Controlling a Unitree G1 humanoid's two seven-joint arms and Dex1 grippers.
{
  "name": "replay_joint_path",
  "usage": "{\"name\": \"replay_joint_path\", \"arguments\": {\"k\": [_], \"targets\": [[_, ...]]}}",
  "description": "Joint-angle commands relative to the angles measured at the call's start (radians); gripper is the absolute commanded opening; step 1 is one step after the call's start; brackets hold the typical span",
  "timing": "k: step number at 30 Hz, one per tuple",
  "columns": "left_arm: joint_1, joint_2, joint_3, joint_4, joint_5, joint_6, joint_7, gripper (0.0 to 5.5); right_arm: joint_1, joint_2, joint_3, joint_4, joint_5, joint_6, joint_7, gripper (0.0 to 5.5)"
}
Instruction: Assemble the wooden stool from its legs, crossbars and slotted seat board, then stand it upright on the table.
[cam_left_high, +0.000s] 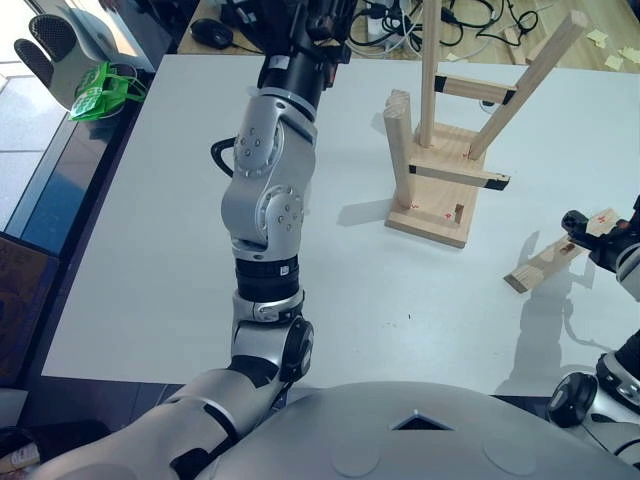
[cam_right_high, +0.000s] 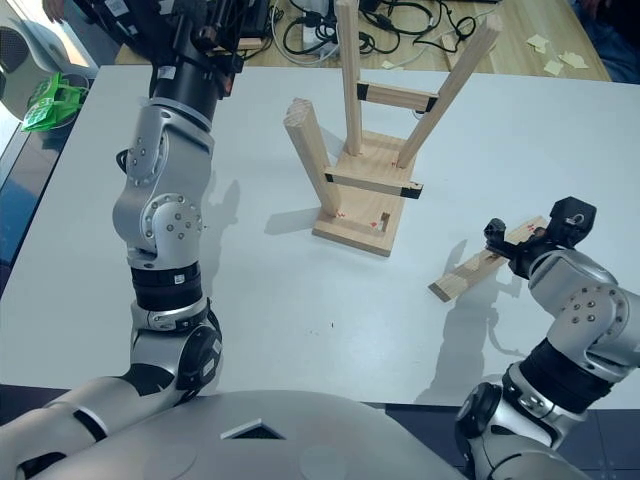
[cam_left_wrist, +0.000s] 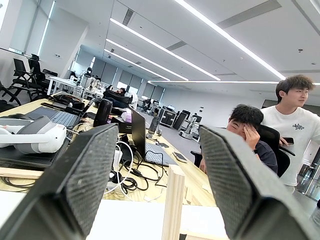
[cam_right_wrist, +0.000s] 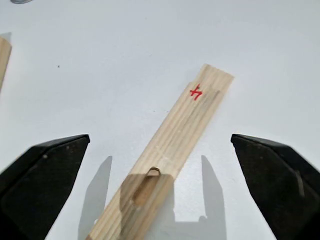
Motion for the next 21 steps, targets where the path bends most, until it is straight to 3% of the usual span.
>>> {"name": "replay_joint_path", "arguments": {"k": [1, 7, 21], "targets": [[0.003, -0.009, -0.004, 0.011, 0.008, -0.008, 0.004, 2.99, -0.035, 0.074, -0.031, -0.070, -0.056, 0.070, -0.020, 5.37], [-0.006, -0.019, 0.021, 0.025, -0.004, -0.006, 0.008, 2.99, -0.148, 0.240, -0.142, 0.033, -0.087, 0.076, -0.038, 5.37], [-0.004, -0.007, 0.022, 0.010, -0.009, 0.030, -0.006, 2.99, -0.105, 0.369, -0.205, 0.017, -0.148, 0.076, -0.042, 5.37]]}}
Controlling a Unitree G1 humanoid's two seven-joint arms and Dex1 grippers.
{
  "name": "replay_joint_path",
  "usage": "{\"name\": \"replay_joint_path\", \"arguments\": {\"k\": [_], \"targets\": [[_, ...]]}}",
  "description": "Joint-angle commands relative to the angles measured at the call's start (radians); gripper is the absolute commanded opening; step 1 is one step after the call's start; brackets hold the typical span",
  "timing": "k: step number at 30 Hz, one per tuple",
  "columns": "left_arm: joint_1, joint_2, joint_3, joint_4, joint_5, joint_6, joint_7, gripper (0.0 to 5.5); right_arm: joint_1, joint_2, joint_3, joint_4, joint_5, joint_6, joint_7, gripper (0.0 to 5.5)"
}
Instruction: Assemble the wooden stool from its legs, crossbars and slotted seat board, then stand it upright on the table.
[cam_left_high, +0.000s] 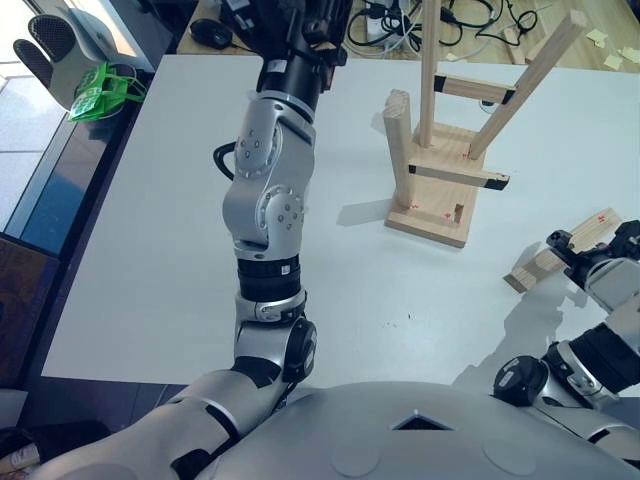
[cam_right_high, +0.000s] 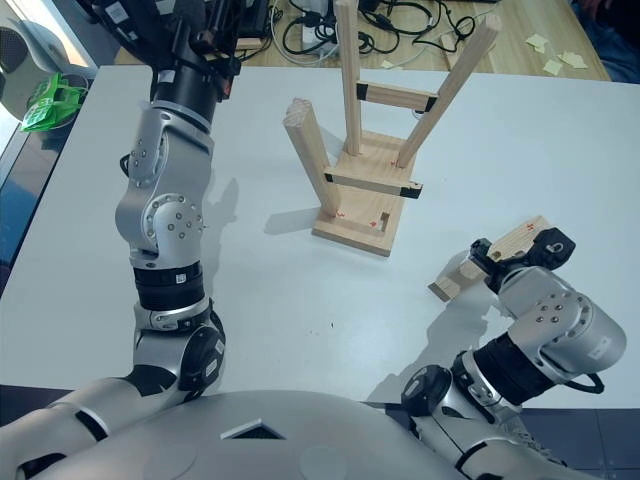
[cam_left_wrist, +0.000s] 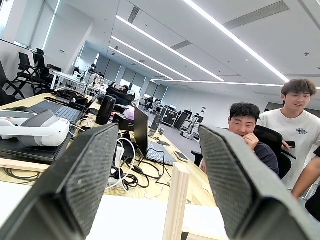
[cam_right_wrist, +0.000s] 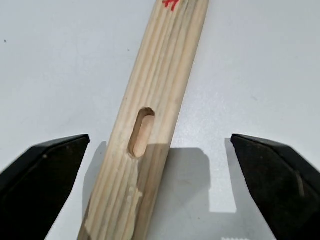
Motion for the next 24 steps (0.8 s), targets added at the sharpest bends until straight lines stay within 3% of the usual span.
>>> {"name": "replay_joint_path", "arguments": {"k": [1, 4, 15, 20, 24], "targets": [[-0.007, 0.014, -0.001, -0.004, -0.006, 0.022, -0.005, 2.99, -0.046, 0.045, -0.033, 0.047, 0.010, 0.010, 0.017, 5.37], [-0.010, 0.015, -0.005, -0.002, -0.006, 0.024, -0.007, 2.99, -0.059, 0.021, -0.011, 0.078, -0.003, 0.010, 0.021, 5.37], [-0.024, 0.022, 0.002, 0.020, -0.004, 0.003, -0.026, 2.99, 0.148, 0.021, 0.060, -0.032, 0.031, 0.010, 0.034, 3.30], [-0.016, 0.020, 0.007, 0.031, -0.001, -0.017, -0.025, 2.99, 0.199, -0.052, 0.085, -0.029, 0.078, 0.010, 0.059, 2.35], [-0.017, 0.026, 0.016, 0.040, 0.001, -0.027, -0.023, 2.99, 0.212, -0.123, 0.103, -0.018, 0.094, 0.010, 0.096, 2.15]]}}
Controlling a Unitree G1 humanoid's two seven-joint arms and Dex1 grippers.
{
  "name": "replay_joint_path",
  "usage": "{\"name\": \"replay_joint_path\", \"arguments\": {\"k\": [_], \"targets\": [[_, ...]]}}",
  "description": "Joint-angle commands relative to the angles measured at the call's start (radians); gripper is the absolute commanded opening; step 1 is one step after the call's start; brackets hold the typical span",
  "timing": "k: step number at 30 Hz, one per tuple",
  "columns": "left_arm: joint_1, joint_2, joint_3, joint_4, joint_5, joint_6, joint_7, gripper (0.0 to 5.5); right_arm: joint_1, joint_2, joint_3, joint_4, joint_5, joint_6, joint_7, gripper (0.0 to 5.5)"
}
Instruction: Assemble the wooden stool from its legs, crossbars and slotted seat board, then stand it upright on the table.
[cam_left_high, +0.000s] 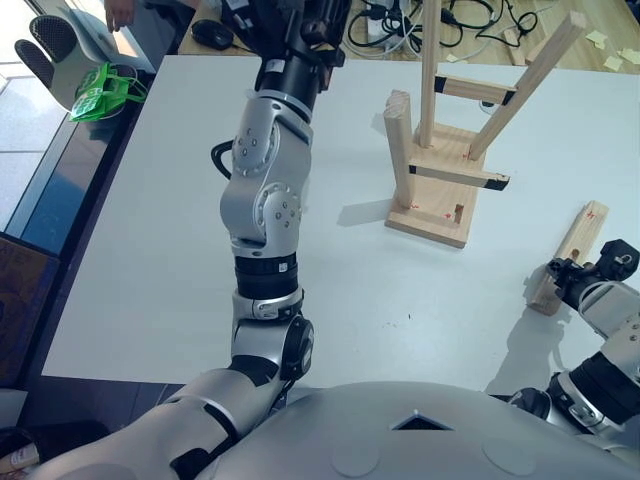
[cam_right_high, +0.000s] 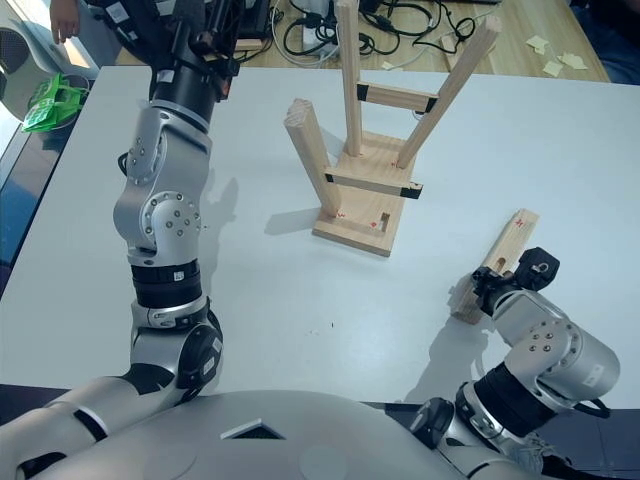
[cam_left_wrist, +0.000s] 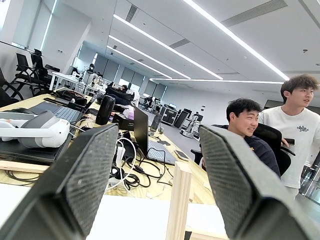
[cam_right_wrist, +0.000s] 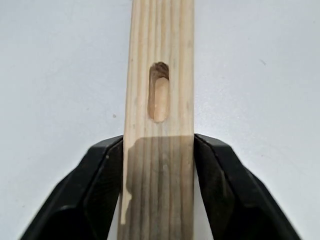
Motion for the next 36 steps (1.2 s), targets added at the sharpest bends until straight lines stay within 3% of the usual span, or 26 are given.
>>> {"name": "replay_joint_path", "arguments": {"k": [1, 8, 16, 21, 25, 29, 36], "targets": [[-0.011, 0.010, 0.008, 0.012, 0.003, -0.011, 0.000, 2.99, 0.015, -0.056, 0.018, 0.029, 0.002, 0.026, 0.030, 2.15], [-0.044, 0.043, 0.037, 0.013, -0.005, -0.001, 0.002, 2.99, -0.076, -0.124, 0.104, 0.084, -0.059, -0.185, 0.096, 2.14], [-0.237, 0.181, 0.126, 0.045, -0.037, 0.036, -0.021, 2.99, -0.178, -0.257, 0.316, 0.243, -0.224, -0.844, 0.188, 2.14], [-0.299, 0.248, 0.192, 0.121, -0.180, 0.175, -0.095, 2.99, -0.354, -0.376, 0.409, 0.315, -0.221, -1.135, 0.377, 2.13], [-0.314, 0.222, 0.172, 0.058, -0.378, 0.349, -0.171, 2.99, -0.542, -0.412, 0.480, 0.384, -0.110, -1.265, 0.606, 2.13], [-0.275, 0.224, 0.086, -0.065, -0.515, 0.470, -0.272, 2.99, -0.644, -0.371, 0.581, 0.401, 0.000, -1.309, 0.795, 2.13], [-0.264, 0.197, 0.024, -0.136, -0.569, 0.497, -0.277, 2.99, -0.699, -0.303, 0.650, 0.397, 0.068, -1.295, 0.837, 2.13]]}}
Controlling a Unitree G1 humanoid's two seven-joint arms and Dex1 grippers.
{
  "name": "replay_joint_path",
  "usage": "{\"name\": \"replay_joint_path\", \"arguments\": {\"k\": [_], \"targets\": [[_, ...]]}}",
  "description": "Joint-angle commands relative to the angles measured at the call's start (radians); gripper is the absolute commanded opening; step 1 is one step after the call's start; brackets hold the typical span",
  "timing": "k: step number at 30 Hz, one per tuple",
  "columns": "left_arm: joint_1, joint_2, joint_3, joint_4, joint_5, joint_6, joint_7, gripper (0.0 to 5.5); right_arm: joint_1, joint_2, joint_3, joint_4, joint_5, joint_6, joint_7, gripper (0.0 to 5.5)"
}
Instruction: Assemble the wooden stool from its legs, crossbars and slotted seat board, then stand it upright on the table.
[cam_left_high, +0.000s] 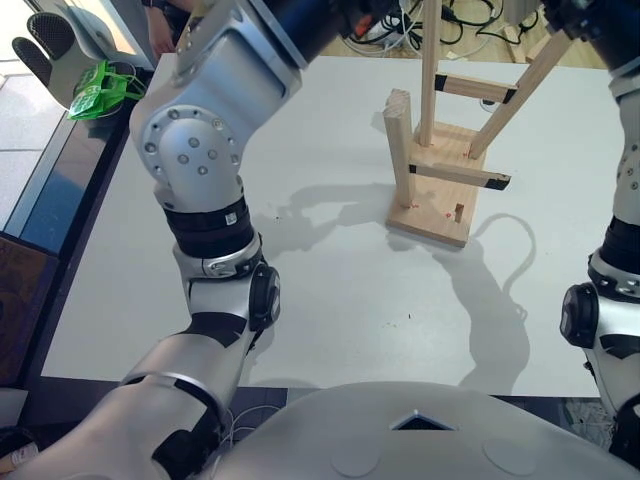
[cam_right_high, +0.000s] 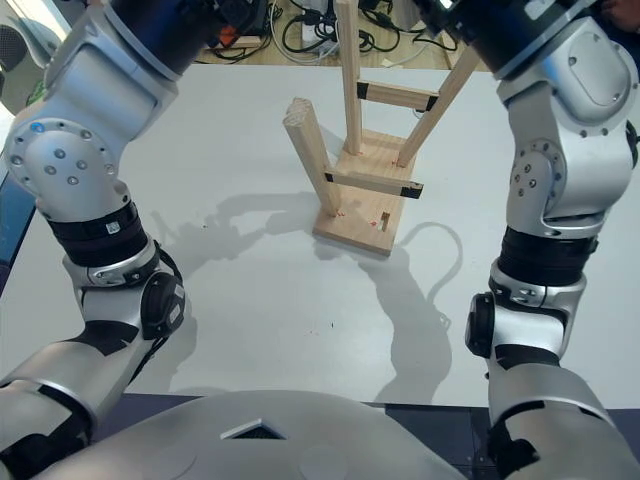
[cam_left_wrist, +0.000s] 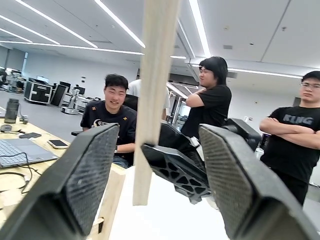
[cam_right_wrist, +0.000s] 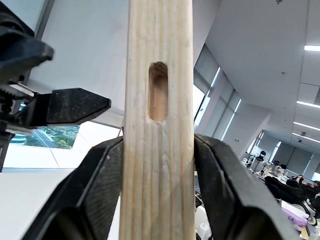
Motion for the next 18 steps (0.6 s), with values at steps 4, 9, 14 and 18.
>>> {"name": "replay_joint_path", "arguments": {"k": [4, 9, 14, 18], "targets": [[0.003, -0.031, -0.038, -0.023, -0.014, -0.004, 0.029, 2.99, -0.039, 0.039, 0.061, -0.025, 0.041, 0.018, 0.041, 2.13], [0.009, -0.040, -0.051, 0.006, 0.059, -0.045, 0.071, 2.99, -0.030, 0.041, 0.073, -0.048, 0.054, 0.037, 0.049, 2.13], [0.009, -0.048, -0.050, 0.027, 0.101, -0.077, 0.096, 2.99, -0.030, 0.039, 0.070, -0.051, 0.046, 0.036, 0.044, 2.13], [0.005, -0.054, -0.046, 0.044, 0.127, -0.102, 0.115, 2.99, -0.035, 0.039, 0.068, -0.043, 0.036, 0.025, 0.038, 2.13]]}}
